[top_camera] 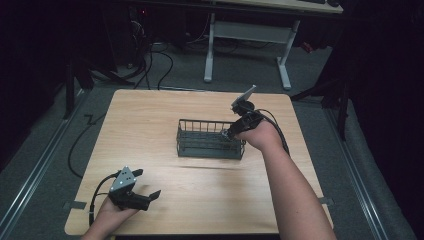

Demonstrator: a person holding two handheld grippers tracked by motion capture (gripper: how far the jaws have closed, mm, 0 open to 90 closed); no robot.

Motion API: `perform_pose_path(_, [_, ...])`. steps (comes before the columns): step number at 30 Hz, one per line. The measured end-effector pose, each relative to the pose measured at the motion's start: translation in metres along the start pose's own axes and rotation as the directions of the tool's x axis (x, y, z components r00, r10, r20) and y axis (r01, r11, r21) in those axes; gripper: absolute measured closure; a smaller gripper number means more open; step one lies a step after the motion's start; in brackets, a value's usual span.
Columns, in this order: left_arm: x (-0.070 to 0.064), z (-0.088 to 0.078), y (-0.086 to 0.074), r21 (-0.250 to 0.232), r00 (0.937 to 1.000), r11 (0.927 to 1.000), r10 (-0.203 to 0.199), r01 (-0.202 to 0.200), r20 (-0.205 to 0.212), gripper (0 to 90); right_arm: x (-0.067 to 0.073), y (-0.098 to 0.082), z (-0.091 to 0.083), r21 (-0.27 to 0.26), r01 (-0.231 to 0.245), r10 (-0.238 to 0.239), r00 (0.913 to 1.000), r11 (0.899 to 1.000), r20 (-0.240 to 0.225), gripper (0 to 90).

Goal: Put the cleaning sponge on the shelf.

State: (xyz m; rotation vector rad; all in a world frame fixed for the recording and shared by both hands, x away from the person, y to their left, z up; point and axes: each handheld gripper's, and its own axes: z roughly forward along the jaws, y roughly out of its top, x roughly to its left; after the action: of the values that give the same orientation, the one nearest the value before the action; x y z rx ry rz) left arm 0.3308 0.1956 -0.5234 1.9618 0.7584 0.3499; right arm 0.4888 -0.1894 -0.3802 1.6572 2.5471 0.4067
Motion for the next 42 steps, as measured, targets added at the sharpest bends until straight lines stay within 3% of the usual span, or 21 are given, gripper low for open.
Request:
perform_pose_path(16, [-0.001, 0.002, 0.001, 0.007, 1.0, 1.0, 0.001, -0.001, 0.001, 0.0, -0.001, -0.041, -0.011, -0.073, 0.028, -0.028, 0.9996, 0.997, -0.004, 40.7])
perform_pose_path(23, [-0.001, 0.002, 0.0, 0.011, 1.0, 0.9999, 0.004, -0.004, 0.0, 0.0, -0.003, -0.071, -0.008, -0.124, 0.041, -0.036, 0.9986, 0.991, 0.039, 41.8])
perform_pose_path(28, [-0.001, 0.003, 0.001, 0.014, 1.0, 0.9999, 0.008, -0.008, 0.003, 0.0, -0.006, -0.09, -0.007, -0.149, 0.05, -0.045, 0.9984, 0.988, 0.035, 45.9])
perform_pose_path(31, [-0.002, 0.004, 0.001, 0.015, 0.9999, 0.9998, 0.01, -0.01, 0.01, 0.0, -0.012, -0.111, -0.002, -0.205, 0.061, -0.053, 0.9975, 0.977, 0.046, 47.2])
perform_pose_path(35, [-0.002, 0.004, 0.001, 0.018, 0.9999, 0.9998, 0.009, -0.009, 0.01, 0.0, -0.015, -0.13, 0.005, -0.239, 0.068, -0.055, 0.9967, 0.969, 0.06, 47.3])
perform_pose_path(40, [-0.002, 0.003, 0.001, 0.013, 0.9999, 0.9999, 0.002, -0.002, 0.012, 0.0, -0.017, -0.16, 0.022, -0.313, 0.042, -0.039, 0.9991, 0.949, 0.016, 46.4])
perform_pose_path(42, [-0.002, 0.003, 0.001, 0.006, 0.9999, 1.0, -0.002, 0.002, 0.012, 0.0, -0.015, -0.175, 0.034, -0.352, 0.054, -0.046, 0.9985, 0.935, 0.03, 44.9])
